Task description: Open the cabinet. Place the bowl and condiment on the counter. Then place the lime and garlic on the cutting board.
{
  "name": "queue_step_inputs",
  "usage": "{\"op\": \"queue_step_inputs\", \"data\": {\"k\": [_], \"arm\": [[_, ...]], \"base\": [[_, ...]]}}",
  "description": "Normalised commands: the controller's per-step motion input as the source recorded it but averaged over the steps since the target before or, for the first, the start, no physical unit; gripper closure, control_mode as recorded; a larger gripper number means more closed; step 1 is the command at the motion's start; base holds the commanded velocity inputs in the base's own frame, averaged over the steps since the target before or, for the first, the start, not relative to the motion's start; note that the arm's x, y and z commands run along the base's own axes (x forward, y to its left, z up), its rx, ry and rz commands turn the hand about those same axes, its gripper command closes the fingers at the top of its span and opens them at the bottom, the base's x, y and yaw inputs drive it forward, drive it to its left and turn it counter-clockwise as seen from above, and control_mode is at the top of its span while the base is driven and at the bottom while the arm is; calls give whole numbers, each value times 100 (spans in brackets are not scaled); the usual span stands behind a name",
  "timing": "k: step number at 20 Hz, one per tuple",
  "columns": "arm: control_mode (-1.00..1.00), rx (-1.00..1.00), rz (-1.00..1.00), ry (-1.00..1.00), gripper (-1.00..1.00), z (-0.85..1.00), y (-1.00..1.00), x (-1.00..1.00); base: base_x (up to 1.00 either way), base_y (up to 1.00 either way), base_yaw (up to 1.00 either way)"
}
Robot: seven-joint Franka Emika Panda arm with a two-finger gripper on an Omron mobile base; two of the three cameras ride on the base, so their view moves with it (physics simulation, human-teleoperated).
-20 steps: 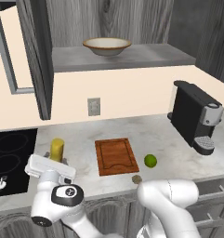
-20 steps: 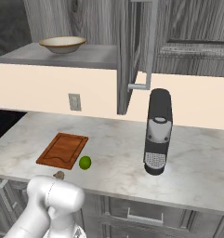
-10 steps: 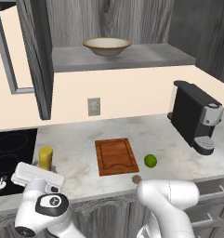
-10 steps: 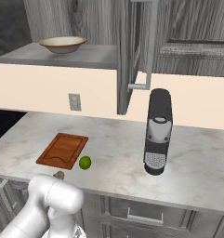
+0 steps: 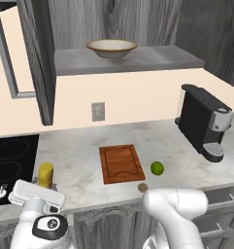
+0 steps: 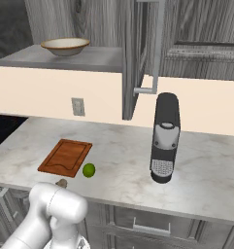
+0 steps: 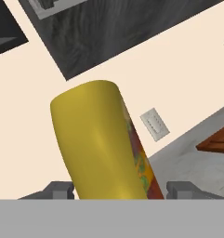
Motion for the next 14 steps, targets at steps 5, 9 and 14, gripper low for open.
{"op": "queue_step_inputs", "data": {"k": [5,9,14], "arm": [[-100,3,0,-2,100,0,0,20],[-100,1,0,0,100,-6,0,37],[-100,0,0,0,100,-19,0,14]], "base": [[0,0,0],[0,0,0],[0,0,0]]}}
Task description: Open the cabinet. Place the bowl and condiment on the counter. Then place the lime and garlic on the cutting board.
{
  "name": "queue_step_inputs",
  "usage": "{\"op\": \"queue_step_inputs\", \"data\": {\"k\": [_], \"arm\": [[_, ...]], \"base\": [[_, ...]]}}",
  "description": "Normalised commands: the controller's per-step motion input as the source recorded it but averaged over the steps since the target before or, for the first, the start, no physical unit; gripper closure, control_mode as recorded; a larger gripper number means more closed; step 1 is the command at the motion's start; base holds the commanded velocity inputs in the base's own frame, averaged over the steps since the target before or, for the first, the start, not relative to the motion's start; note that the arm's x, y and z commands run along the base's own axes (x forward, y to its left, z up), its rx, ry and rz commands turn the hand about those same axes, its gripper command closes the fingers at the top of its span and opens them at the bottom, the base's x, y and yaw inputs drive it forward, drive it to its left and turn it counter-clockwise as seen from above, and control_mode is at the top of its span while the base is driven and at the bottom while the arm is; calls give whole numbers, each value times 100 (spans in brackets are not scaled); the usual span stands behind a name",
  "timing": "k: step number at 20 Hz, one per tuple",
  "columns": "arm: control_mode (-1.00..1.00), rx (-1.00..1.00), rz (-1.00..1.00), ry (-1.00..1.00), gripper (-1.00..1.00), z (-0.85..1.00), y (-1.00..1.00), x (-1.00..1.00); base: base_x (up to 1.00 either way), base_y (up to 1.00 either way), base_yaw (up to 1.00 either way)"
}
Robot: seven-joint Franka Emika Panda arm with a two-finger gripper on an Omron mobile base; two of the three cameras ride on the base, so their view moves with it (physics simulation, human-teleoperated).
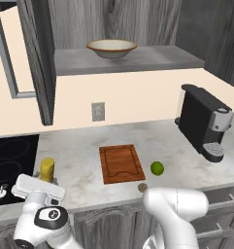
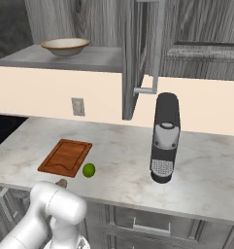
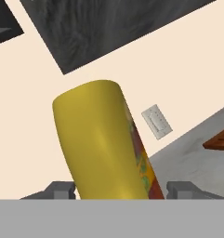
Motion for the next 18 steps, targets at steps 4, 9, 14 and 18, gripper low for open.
{"op": "queue_step_inputs", "data": {"k": [4,9,14,18], "arm": [[-100,0,0,0,100,-20,0,0],[-100,0,0,0,100,-19,0,1],[-100,0,0,0,100,-22,2,3],[-100,0,0,0,100,-35,8,2]], "base": [[0,0,0],[0,0,0],[0,0,0],[0,0,0]]}}
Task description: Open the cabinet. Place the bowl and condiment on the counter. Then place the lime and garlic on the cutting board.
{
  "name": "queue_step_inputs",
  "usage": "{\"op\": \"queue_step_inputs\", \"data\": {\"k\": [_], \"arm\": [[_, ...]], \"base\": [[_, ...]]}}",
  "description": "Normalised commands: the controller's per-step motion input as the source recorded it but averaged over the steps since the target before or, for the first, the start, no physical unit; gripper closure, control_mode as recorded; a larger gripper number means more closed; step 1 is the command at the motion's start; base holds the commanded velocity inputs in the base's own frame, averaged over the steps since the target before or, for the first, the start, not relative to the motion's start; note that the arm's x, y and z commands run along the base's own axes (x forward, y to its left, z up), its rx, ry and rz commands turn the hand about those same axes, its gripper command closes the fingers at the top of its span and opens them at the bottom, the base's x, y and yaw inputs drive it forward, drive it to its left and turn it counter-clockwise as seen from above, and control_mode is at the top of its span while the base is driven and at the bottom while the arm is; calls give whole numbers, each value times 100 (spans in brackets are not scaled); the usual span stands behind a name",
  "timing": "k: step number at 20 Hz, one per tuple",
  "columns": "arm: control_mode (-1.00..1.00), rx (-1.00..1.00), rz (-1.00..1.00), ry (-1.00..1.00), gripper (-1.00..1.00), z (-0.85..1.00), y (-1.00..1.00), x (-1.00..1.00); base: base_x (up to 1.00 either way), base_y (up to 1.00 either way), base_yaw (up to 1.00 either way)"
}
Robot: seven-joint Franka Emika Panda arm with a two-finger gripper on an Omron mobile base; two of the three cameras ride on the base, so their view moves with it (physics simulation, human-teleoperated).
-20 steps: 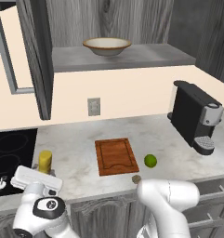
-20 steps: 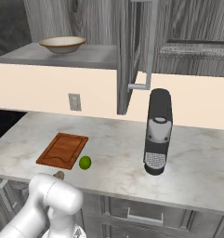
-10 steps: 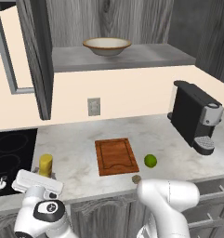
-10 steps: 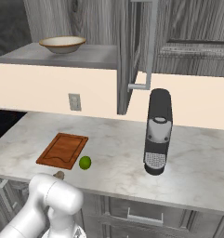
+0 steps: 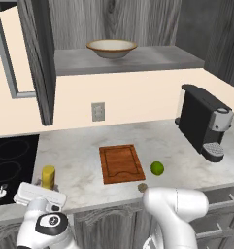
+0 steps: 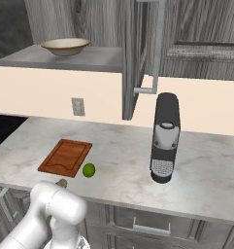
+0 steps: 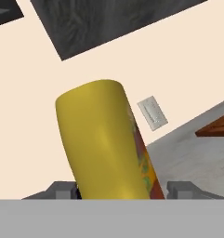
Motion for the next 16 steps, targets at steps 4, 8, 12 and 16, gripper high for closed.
{"op": "queue_step_inputs", "data": {"k": [4,8,12,16], "arm": [[-100,0,0,0,100,-31,10,0],[-100,0,0,0,100,-22,11,0],[-100,0,0,0,100,-32,13,3],[-100,0,0,0,100,-43,13,5]], "base": [[0,0,0],[0,0,0],[0,0,0],[0,0,0]]}}
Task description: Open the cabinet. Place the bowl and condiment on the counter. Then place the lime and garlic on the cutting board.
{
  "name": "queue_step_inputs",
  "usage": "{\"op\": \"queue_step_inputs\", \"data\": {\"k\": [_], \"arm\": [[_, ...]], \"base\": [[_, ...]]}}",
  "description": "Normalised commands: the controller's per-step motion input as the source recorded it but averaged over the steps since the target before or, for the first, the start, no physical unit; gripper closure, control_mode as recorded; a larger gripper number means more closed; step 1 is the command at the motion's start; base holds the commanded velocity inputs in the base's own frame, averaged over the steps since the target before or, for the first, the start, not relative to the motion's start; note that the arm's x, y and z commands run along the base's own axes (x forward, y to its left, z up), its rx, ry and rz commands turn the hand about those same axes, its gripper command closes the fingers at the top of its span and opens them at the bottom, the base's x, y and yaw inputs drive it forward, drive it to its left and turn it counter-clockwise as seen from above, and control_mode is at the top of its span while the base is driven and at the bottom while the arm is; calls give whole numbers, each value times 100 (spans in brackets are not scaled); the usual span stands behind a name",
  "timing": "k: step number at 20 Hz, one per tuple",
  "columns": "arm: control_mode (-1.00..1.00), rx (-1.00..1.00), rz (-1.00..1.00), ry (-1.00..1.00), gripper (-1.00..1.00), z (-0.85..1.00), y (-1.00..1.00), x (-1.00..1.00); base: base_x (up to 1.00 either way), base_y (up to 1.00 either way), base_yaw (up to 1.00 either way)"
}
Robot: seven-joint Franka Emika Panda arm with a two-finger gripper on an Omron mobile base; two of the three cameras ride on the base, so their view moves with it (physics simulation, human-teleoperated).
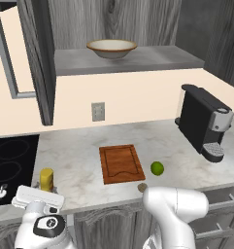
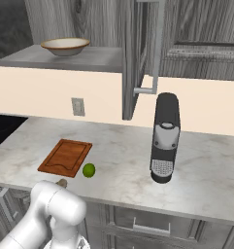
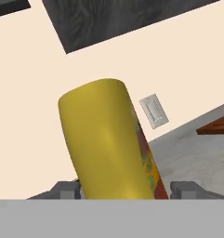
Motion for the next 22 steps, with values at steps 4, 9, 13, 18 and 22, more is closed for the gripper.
{"op": "queue_step_inputs", "data": {"k": [4,9,13,18,22], "arm": [[-100,0,0,1,100,-47,6,3],[-100,0,0,0,100,-43,5,0],[-100,0,0,0,-100,-26,6,0],[-100,0,0,0,-100,0,1,-30],[-100,0,0,0,-100,0,0,-38]], "base": [[0,0,0],[0,0,0],[0,0,0],[0,0,0],[0,0,0]]}}
